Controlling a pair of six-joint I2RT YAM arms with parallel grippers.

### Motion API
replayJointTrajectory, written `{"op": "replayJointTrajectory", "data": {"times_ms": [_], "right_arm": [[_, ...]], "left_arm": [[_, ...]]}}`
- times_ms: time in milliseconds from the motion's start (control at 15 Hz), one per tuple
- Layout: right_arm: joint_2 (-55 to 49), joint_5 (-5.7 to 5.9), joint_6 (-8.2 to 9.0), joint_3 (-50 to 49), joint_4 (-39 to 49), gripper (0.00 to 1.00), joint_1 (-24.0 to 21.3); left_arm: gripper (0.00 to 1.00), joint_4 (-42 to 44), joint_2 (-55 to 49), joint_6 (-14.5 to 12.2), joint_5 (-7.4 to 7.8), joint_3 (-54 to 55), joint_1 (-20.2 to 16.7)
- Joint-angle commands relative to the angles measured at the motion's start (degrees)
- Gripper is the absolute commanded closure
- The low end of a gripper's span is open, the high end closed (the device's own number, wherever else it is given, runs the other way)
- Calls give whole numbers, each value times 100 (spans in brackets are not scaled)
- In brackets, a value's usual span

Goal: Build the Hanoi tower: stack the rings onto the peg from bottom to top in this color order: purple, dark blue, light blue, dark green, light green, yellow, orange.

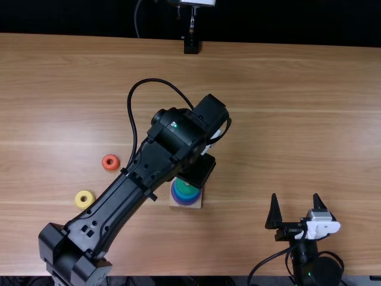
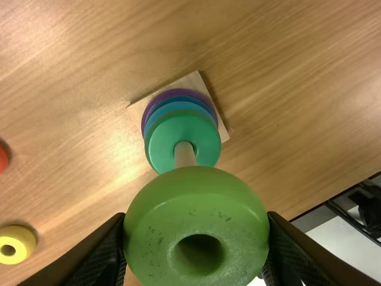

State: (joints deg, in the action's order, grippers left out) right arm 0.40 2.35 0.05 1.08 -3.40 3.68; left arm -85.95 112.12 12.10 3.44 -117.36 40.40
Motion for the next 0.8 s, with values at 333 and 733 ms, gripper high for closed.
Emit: {"op": "replayJointTrajectory", "data": {"times_ms": [333, 733], "right_arm": [[-40, -35, 5, -38, -14, 0, -61], [-40, -35, 5, -38, -25, 0, -61]], "left_arm": [[43, 0, 74, 14, 46, 187, -59], [0, 559, 12, -18, 109, 170, -375]]}}
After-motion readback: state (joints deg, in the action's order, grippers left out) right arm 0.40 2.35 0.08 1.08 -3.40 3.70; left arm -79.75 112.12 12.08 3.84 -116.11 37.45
